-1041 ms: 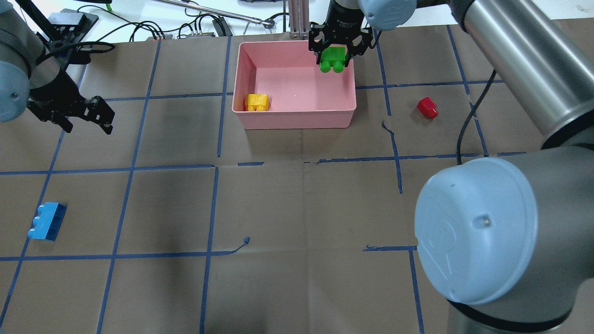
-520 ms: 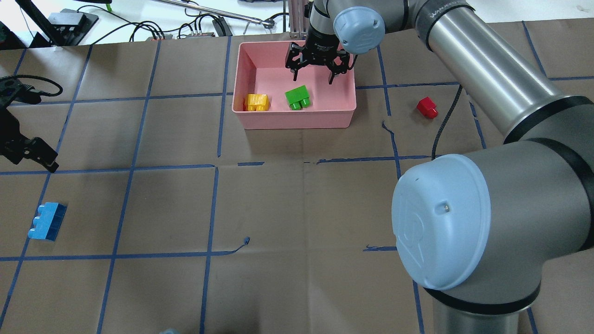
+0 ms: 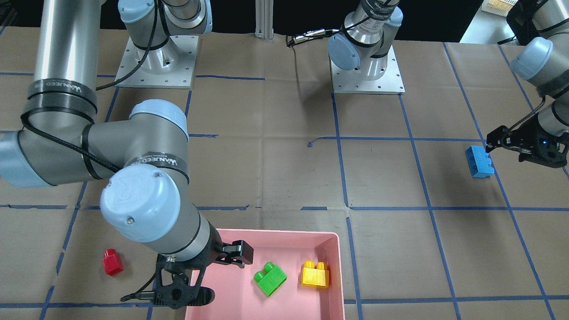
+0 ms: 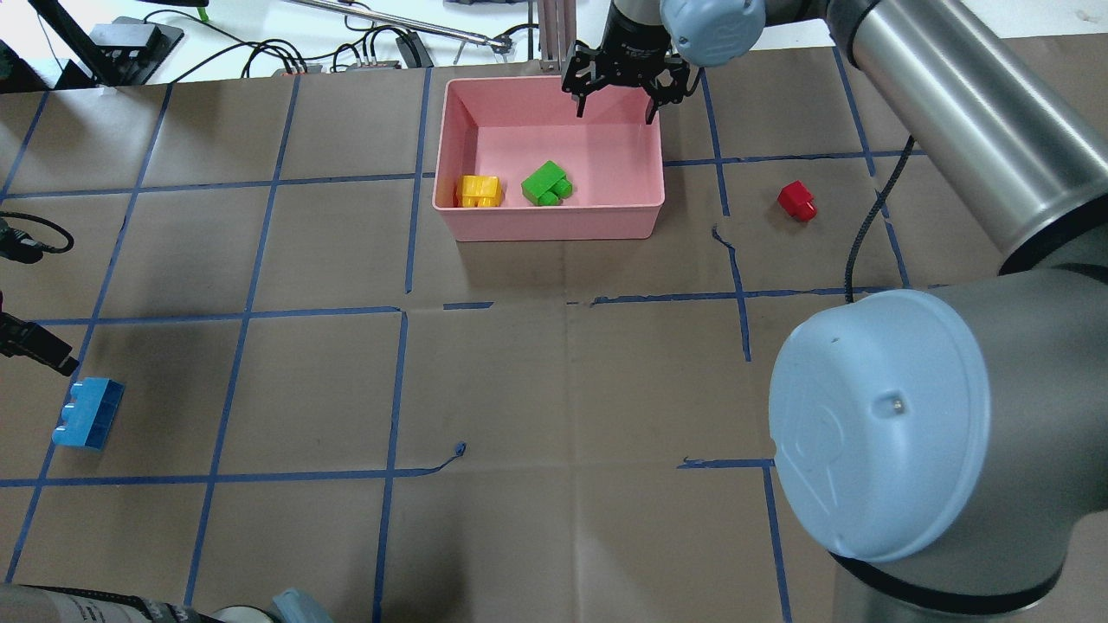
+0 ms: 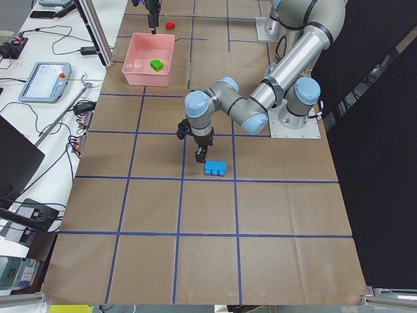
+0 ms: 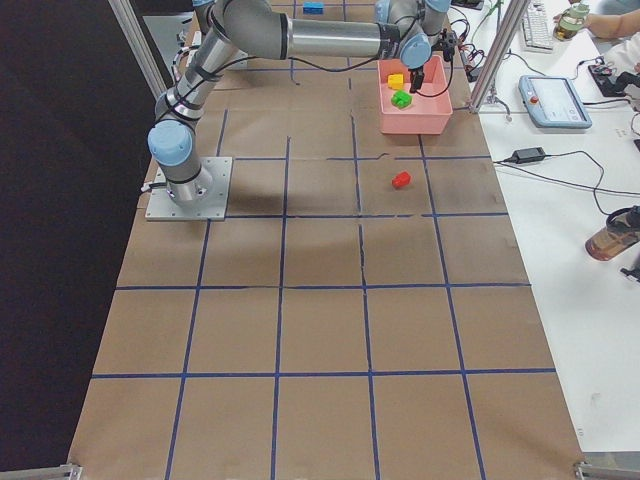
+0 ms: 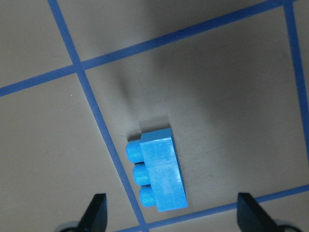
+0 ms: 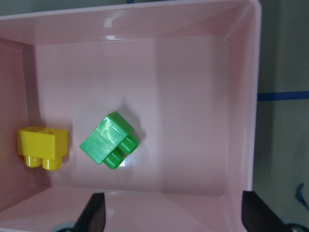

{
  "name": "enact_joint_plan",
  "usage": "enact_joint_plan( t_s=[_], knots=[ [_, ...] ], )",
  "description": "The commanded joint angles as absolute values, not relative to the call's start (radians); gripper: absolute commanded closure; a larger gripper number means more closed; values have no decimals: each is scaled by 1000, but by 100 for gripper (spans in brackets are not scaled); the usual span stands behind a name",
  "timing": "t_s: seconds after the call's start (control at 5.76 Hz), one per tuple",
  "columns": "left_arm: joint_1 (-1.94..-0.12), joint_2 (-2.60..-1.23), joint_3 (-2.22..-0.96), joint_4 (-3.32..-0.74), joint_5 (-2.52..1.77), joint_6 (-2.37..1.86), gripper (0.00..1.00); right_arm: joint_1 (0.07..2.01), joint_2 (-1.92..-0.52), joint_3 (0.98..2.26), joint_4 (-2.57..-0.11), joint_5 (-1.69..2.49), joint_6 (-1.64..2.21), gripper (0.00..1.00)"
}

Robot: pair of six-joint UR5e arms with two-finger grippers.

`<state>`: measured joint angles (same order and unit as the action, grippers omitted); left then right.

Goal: Put all blocks into box

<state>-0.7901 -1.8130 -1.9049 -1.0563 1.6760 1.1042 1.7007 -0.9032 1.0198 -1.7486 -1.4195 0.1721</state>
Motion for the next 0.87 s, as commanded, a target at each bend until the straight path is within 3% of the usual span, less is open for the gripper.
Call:
enact_joint_plan(
  t_s=[0.0, 0.35, 0.52, 0.69],
  knots=[
    [-746, -1882, -1974, -964, 1664, 1124, 5, 1569, -951, 1029, -1662, -1433, -64, 1],
    [-742, -1927, -1985, -908, 1666, 1120, 6, 1490, -953, 1035, -1634, -1529, -386, 1],
    [-742, -1933, -1988, -910, 1667, 1118, 27, 1464, -947, 1052, -1638, -1531, -497, 1],
    [-742, -1933, -1993, -911, 1670, 1118, 31, 1445, -945, 1119, -1666, -1539, -553, 1]
  ],
)
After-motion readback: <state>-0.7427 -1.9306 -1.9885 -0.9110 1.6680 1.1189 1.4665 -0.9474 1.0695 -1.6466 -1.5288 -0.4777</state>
